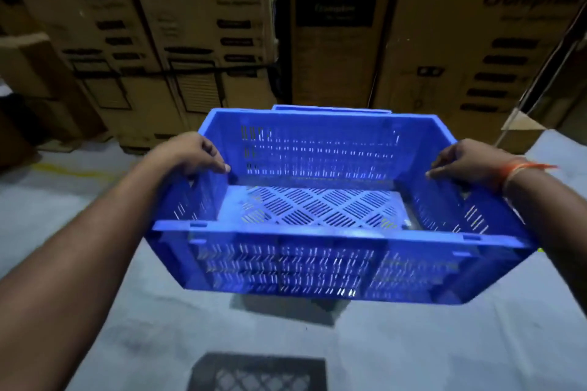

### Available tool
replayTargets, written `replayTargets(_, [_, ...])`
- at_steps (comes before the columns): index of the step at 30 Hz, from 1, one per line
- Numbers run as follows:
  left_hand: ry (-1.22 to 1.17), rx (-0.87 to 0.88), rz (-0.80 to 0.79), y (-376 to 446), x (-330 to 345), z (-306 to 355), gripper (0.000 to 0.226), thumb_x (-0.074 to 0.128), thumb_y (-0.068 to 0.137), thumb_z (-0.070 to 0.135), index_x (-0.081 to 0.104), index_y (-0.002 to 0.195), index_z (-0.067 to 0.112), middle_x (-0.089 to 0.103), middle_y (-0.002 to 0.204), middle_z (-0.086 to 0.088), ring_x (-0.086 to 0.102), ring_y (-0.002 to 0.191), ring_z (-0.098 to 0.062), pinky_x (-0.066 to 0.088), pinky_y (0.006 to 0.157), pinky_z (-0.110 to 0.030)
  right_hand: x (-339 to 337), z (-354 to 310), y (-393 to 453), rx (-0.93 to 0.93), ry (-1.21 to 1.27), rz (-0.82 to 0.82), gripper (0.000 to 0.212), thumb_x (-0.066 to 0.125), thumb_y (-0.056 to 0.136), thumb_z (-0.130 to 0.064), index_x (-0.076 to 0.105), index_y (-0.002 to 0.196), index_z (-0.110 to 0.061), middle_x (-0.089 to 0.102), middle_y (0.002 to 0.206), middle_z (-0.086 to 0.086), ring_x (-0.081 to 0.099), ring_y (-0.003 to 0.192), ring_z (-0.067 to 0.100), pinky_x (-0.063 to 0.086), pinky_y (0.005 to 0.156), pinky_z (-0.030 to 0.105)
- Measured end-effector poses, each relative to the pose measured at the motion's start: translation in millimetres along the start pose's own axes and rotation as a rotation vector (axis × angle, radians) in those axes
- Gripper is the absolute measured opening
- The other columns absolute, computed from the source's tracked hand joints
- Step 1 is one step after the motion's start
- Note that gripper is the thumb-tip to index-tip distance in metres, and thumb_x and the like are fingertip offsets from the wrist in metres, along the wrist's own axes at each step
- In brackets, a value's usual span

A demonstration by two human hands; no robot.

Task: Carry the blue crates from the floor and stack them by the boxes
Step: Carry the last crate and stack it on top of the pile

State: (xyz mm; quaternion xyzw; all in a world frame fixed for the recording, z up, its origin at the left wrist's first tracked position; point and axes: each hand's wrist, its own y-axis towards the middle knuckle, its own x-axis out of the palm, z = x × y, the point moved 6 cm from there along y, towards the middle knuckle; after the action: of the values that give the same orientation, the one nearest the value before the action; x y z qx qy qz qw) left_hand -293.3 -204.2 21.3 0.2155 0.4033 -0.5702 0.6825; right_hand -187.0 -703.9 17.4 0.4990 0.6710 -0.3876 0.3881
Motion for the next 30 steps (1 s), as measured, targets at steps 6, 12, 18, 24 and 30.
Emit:
replayTargets(6, [-0.009,0.024,0.004,48.4,-25.6,26.5,0.019,0.087,0.072,0.015,0.074,0.076,0.002,0.062,0.067,-0.021,0.046,0.045,-0.021,0.04,0.052,-0.023,-40.3,-19.3,31.7,0.006,-0.025,0.034,0.014,0.078,0.08,-0.025,0.075,0.075,-0.012,0.067,0.055,0.014,0.052,0.036,0.012,0.046,0.061,0.027])
replayTargets(12, [-0.038,0.054,0.013,109.0,-29.4,38.6,0.013,0.085,0.072,0.01,0.073,0.07,0.005,0.058,0.056,-0.014,0.045,0.046,-0.021,0.042,0.049,-0.022,-41.1,-16.4,77.5,0.042,0.046,0.045,0.014,0.077,0.08,-0.022,0.076,0.077,-0.009,0.065,0.048,0.008,0.052,0.033,0.009,0.045,0.059,0.025])
replayTargets(18, [0.026,0.076,0.063,188.2,-33.4,56.9,0.013,0.084,0.071,0.015,0.075,0.07,0.006,0.063,0.052,-0.008,0.05,0.045,-0.021,0.044,0.06,-0.028,-47.7,-9.5,154.6,0.037,0.085,0.056,0.014,0.077,0.08,-0.02,0.075,0.077,-0.007,0.062,0.044,0.003,0.052,0.032,0.009,0.044,0.055,0.026])
replayTargets(24, [0.001,0.091,0.076,263.8,-36.2,97.1,0.01,0.082,0.074,0.008,0.074,0.072,0.003,0.061,0.046,0.001,0.049,0.042,-0.017,0.046,0.056,-0.027,-74.1,3.9,240.0,0.054,0.107,0.087,0.015,0.078,0.078,-0.023,0.076,0.077,-0.008,0.067,0.053,0.008,0.055,0.038,0.015,0.048,0.057,0.028])
replayTargets(30, [-0.011,0.096,0.106,328.1,-36.0,113.2,0.02,0.08,0.075,0.003,0.068,0.081,-0.011,0.068,0.055,0.007,0.05,0.04,-0.007,0.044,0.052,-0.022,-87.4,13.6,302.5,0.071,0.151,0.117,0.013,0.077,0.079,-0.021,0.075,0.077,-0.008,0.069,0.063,0.017,0.054,0.041,0.019,0.05,0.054,0.033])
